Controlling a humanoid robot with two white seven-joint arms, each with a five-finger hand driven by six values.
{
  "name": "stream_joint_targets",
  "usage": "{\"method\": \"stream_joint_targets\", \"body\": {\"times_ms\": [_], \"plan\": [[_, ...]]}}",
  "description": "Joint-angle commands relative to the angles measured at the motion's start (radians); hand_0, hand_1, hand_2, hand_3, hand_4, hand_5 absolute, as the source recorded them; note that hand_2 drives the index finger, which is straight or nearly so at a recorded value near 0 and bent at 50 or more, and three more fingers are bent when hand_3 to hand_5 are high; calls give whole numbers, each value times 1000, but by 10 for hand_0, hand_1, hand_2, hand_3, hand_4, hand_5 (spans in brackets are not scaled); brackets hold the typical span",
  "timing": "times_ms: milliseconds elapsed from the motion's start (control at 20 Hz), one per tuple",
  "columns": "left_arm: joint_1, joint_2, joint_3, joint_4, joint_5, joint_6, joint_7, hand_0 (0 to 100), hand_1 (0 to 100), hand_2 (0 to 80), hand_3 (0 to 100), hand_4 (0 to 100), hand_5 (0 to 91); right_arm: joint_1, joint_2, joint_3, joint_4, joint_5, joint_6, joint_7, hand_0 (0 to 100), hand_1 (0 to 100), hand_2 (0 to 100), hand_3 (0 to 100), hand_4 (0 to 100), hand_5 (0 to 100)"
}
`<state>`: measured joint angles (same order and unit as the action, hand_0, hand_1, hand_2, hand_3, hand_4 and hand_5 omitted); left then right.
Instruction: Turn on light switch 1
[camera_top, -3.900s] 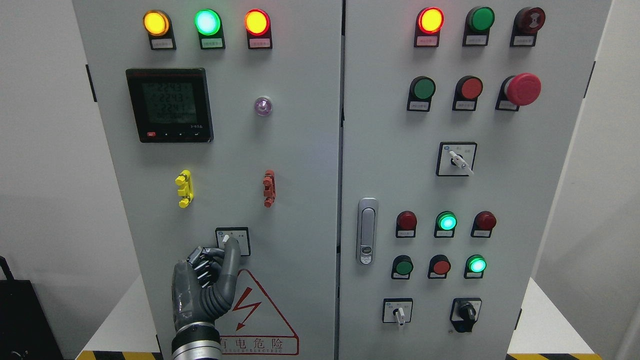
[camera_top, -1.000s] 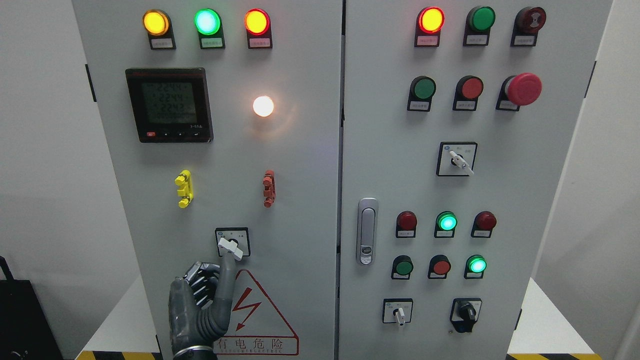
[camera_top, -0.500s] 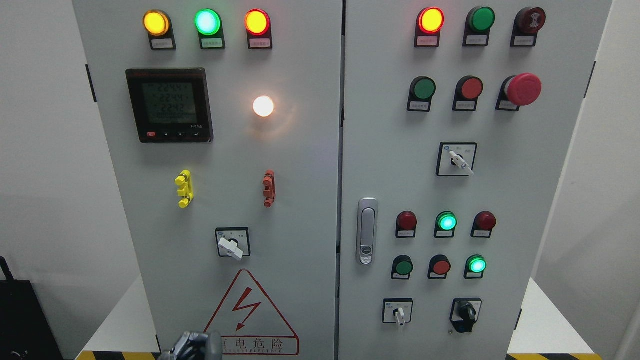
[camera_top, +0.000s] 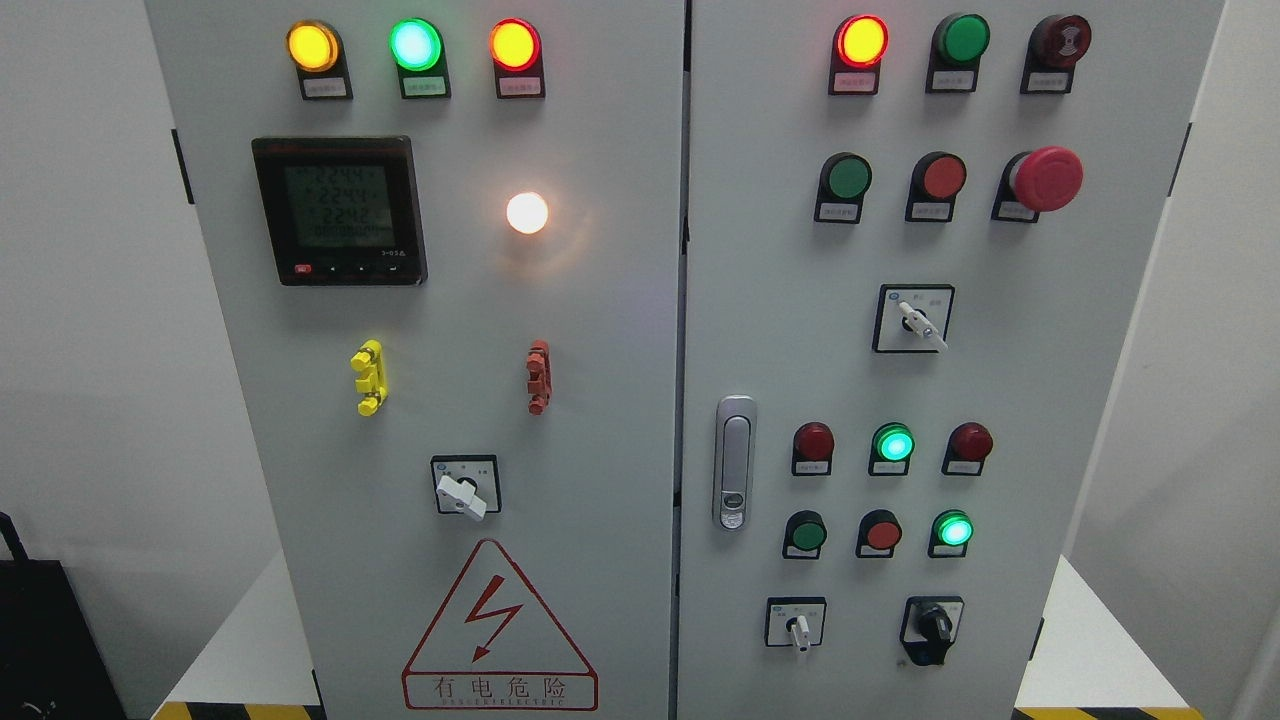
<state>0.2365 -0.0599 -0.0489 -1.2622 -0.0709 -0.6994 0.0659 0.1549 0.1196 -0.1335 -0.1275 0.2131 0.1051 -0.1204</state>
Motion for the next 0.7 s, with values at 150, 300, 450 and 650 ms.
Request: {"method": "stream_joint_targets", "body": {"times_ms": [150, 300, 450, 650], "plan": [[12, 12, 64, 883, 8, -35, -57, 258, 155, 197, 515, 536, 231, 0, 0, 0, 0, 0, -1, 1, 54, 0, 0, 0, 0, 0], [-12, 9, 61, 975, 9, 105, -60, 279, 107, 152, 431, 441, 86, 0, 0, 0, 0, 0, -1, -1, 54, 0, 0, 0, 0, 0], [-37, 11, 61, 975, 19, 335, -60, 308, 121, 148, 403, 372, 0, 0, 0, 0, 0, 0, -1, 1, 54, 0, 0, 0, 0, 0], [-39, 8, 61, 981, 17, 486, -92, 331, 136, 114, 246, 198, 0, 0, 0, 0, 0, 0, -1, -1, 54, 0, 0, 0, 0, 0]]}}
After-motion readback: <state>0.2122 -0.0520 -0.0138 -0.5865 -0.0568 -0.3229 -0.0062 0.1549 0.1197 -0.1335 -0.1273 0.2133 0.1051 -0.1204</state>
